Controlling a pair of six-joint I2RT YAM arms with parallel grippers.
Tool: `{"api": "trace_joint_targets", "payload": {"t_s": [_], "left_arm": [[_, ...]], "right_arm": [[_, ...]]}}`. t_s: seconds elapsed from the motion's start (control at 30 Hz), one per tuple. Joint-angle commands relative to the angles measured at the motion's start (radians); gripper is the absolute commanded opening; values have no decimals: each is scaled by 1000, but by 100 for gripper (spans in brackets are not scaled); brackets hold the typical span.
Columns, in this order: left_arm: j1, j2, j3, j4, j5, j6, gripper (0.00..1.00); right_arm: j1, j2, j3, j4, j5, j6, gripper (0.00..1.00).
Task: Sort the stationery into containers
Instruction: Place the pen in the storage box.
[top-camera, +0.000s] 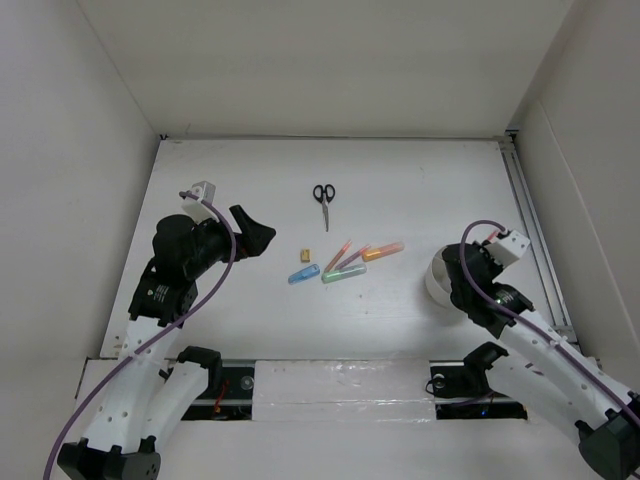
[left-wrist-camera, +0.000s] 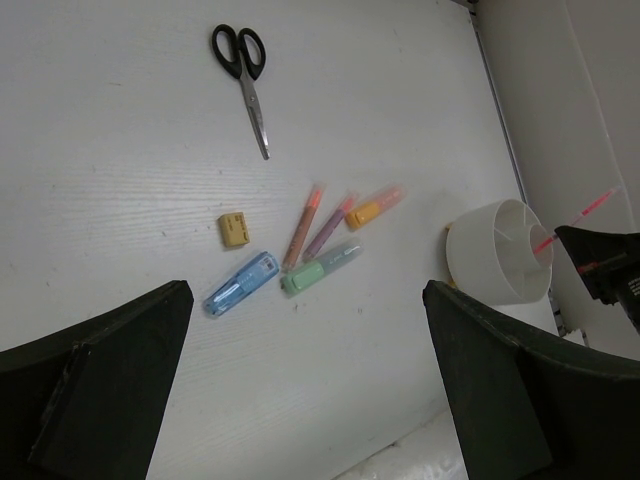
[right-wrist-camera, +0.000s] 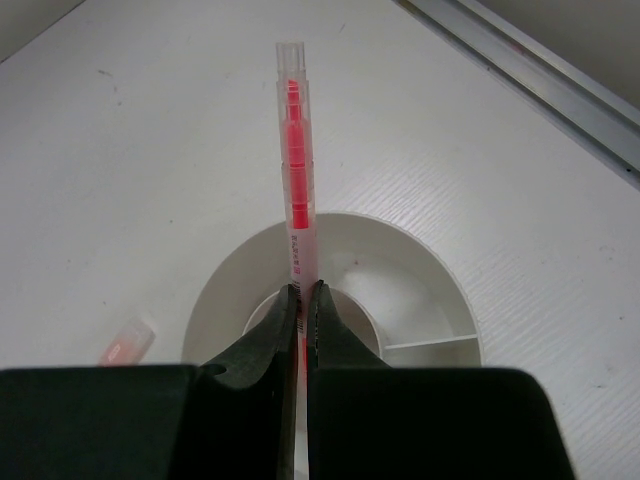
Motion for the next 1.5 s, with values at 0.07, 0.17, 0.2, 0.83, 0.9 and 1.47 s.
{"api": "trace_joint_targets", "payload": {"t_s": [0.07,0.17,0.2,0.83,0.9,1.47], "left_arm": [[-5,-4,-5,44,17,14,100],[-5,-4,-5,44,17,14,100],[-5,-4,-5,44,17,14,100],[-5,-5,-5,35,17,14,100],[-5,-5,-5,35,7,14,100],[36,65,23,-46,-213,-44,100]], "right_arm": [[-5,11,43,17,-21,9,0],[-5,42,61,17,-30,9,3],[-5,54,74,5,-39,9,4],[-5,13,84,-58,-68,52,56],[-5,13,94,-58,-81,52,59],[234,149,406,-69,-243,-160,100]]}}
